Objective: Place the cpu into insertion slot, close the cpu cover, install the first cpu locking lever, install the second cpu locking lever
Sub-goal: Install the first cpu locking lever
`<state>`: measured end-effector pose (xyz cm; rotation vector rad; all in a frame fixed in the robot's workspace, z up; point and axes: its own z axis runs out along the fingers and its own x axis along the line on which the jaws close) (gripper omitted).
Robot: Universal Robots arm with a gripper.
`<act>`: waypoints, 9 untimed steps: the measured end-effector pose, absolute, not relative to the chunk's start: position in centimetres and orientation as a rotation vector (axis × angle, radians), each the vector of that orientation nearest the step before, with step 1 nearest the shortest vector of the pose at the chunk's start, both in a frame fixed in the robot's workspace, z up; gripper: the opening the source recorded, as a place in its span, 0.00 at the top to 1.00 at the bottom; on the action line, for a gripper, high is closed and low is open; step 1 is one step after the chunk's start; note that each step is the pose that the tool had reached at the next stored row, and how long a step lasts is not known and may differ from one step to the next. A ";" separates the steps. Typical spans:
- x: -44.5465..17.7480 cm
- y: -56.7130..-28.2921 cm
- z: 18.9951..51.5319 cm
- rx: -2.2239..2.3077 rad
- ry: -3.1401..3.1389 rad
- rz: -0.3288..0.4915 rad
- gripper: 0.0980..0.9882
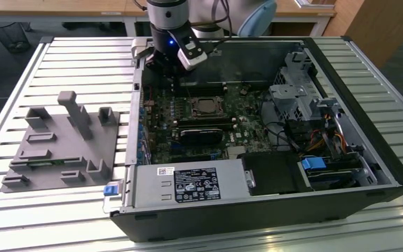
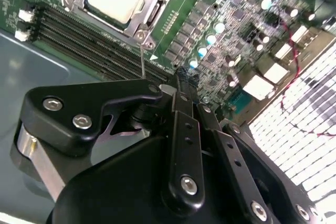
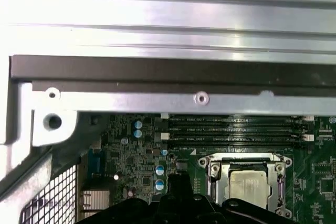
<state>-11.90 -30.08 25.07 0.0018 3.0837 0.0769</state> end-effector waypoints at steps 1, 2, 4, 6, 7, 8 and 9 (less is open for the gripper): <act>-11.9 -30.0 25.1 0.002 3.084 0.077 0.99; -11.8 -29.9 25.1 0.002 3.084 0.077 0.99; -11.7 -29.8 25.1 0.002 3.084 0.077 0.99; -11.4 -29.7 25.1 0.002 3.084 0.077 0.99; -11.3 -29.7 25.1 0.002 3.084 0.077 0.99; -11.2 -29.7 25.1 0.002 3.084 0.077 0.99; -11.0 -29.6 25.0 0.002 3.084 0.077 0.99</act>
